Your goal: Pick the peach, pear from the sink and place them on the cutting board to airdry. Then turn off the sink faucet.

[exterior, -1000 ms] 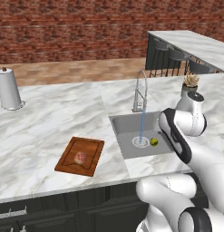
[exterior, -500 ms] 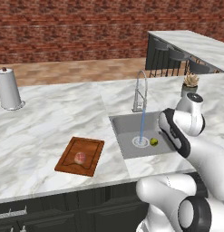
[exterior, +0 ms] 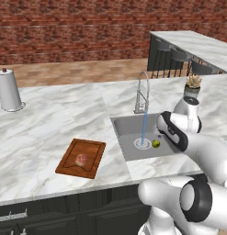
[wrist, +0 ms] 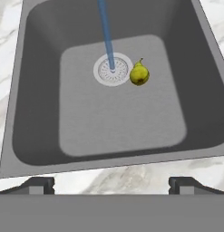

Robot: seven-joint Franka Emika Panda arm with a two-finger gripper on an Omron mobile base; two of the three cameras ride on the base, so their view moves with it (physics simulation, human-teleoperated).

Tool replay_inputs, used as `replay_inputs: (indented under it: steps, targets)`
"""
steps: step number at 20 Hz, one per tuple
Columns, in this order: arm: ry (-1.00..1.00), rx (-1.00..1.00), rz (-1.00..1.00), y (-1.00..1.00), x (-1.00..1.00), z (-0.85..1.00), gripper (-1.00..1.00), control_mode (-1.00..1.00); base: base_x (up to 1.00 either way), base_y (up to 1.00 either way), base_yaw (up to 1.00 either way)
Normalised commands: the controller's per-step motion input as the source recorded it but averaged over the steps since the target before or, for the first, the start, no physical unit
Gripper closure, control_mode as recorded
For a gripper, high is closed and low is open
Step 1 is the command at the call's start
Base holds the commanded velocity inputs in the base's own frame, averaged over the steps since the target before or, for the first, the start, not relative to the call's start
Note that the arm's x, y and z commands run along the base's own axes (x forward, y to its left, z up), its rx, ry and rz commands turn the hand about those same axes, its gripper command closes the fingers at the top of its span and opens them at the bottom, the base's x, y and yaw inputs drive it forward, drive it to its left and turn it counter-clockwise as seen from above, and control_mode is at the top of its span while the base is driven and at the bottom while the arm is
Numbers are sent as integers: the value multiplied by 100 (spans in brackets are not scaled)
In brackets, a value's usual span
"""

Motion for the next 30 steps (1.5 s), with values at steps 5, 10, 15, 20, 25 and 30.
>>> replay_inputs:
  steps: [5,10,15,20,25,30]
  targets:
    - [6,0,0,-5,21,-19,-100,-100,0,0,0]
    - [4,0,0,-10,15,-16,-100,-100,0,0,0]
    - [2,0,0,-14,12,-15,-100,-100,0,0,0]
    - [3,0,0,-11,15,-20,-100,-100,0,0,0]
    - [3,0,0,-6,15,-19,-100,-100,0,0,0]
    - [1,0,0,-8,9,-14,-100,-100,0,0,0]
